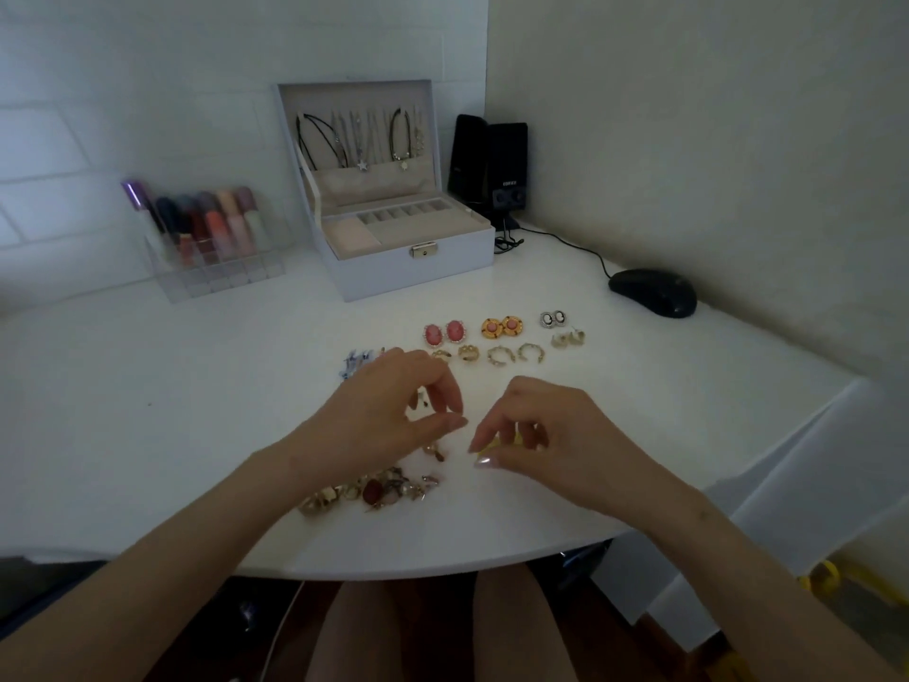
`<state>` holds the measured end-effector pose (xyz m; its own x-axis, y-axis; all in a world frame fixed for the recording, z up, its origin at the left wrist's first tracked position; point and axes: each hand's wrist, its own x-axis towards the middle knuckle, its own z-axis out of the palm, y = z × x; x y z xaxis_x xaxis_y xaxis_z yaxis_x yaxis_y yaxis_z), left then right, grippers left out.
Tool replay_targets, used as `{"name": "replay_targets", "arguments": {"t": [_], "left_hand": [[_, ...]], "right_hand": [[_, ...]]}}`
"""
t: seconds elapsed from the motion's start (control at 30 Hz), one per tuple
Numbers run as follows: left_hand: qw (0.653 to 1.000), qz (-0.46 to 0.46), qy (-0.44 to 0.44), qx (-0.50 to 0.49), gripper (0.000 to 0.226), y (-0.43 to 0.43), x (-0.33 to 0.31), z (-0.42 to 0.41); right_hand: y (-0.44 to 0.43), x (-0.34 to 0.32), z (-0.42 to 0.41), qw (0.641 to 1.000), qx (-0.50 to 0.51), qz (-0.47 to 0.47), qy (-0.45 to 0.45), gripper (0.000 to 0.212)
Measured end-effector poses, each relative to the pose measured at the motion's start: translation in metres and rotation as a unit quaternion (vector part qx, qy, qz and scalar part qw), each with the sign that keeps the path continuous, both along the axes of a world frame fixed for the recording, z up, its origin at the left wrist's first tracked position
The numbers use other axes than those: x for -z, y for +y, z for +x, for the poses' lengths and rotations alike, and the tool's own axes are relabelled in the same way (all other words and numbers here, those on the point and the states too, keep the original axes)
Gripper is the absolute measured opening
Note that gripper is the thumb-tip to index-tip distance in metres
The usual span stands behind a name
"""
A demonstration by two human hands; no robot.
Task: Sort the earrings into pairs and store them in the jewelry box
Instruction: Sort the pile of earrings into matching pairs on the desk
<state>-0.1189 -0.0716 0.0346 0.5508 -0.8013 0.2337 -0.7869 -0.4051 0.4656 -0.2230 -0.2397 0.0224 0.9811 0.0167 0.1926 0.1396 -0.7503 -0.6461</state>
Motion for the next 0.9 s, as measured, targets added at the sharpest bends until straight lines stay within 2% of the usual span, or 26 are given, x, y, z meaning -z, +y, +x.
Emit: {"name": "replay_targets", "arguments": {"t": [0.2, 0.3, 0.37, 0.57, 0.73, 0.9], "left_hand": [[0.999, -0.017, 0.02, -0.047, 0.014, 0.037, 0.0, 0.002], [0.997, -0.032, 0.024, -0.063, 0.013, 0.053, -0.002, 0.004], [0.996, -0.037, 0.029, -0.076, 0.013, 0.064, -0.002, 0.005], [0.993, -0.034, 0.033, -0.11, 0.015, 0.09, -0.001, 0.013], [0.994, -0.028, 0.044, -0.096, 0.013, 0.093, -0.001, 0.009], [0.996, -0.006, 0.042, -0.08, 0.014, 0.089, 0.003, 0.011]], "right_hand": [[0.036, 0.02, 0.009, 0.997, -0.049, -0.051, -0.004, 0.02], [0.039, 0.02, 0.01, 0.997, -0.037, -0.067, 0.0, 0.013], [0.038, 0.019, 0.009, 0.998, -0.028, -0.049, 0.004, 0.008], [0.036, 0.015, 0.004, 0.999, -0.015, 0.038, 0.004, 0.012], [0.038, 0.015, 0.004, 0.993, 0.019, 0.12, 0.008, 0.023], [0.037, 0.012, 0.005, 0.984, -0.008, 0.176, 0.018, 0.027]]}}
